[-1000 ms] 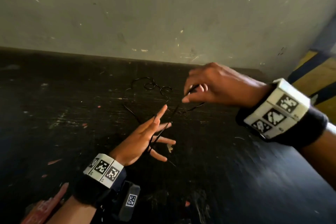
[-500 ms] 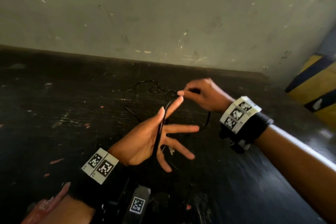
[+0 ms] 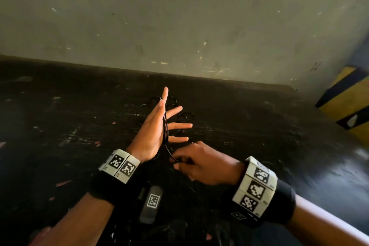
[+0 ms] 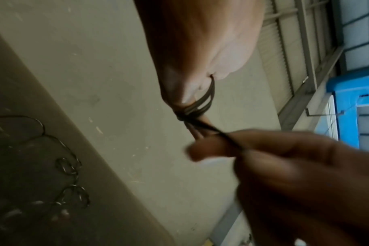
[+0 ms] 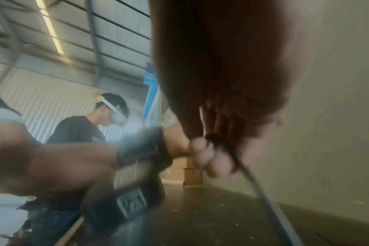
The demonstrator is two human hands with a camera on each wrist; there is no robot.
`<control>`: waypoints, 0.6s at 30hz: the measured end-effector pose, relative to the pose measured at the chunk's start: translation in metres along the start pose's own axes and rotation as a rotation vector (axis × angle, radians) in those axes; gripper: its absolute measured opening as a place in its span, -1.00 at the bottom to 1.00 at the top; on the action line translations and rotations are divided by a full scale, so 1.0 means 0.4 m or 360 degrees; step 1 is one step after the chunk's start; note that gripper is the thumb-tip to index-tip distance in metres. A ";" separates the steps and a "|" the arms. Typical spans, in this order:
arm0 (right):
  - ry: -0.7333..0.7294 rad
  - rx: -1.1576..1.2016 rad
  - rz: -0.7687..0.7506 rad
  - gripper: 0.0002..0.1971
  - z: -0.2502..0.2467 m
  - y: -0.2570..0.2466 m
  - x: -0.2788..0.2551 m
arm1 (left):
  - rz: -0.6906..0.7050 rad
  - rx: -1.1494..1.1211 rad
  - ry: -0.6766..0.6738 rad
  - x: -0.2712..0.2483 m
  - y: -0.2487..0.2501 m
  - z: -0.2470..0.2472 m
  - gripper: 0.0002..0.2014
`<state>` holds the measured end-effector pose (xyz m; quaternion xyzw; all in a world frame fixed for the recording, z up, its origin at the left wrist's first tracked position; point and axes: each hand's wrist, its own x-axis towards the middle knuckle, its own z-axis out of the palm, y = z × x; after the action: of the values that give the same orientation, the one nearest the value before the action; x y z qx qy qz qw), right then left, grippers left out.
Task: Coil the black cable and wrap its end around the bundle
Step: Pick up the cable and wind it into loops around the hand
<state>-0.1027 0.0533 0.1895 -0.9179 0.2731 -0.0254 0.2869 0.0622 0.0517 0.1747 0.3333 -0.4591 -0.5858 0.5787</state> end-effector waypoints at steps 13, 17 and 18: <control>0.0092 -0.0630 -0.0037 -0.85 -0.315 -0.065 -0.050 | -0.0516 0.0537 -0.0630 -0.095 -0.064 0.005 -0.64; 0.0367 -0.0530 -0.0063 -0.81 -0.379 -0.025 -0.038 | -0.0637 0.0165 -0.0888 -0.110 -0.055 0.003 -0.57; 0.0416 -0.0511 -0.0081 -0.80 -0.377 -0.011 -0.033 | -0.0635 0.0068 -0.0943 -0.112 -0.049 0.005 -0.56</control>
<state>-0.1426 -0.0141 0.3193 -0.9473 0.2853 -0.1077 0.0984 0.0580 0.0944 0.1509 0.2442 -0.5451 -0.7487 0.2875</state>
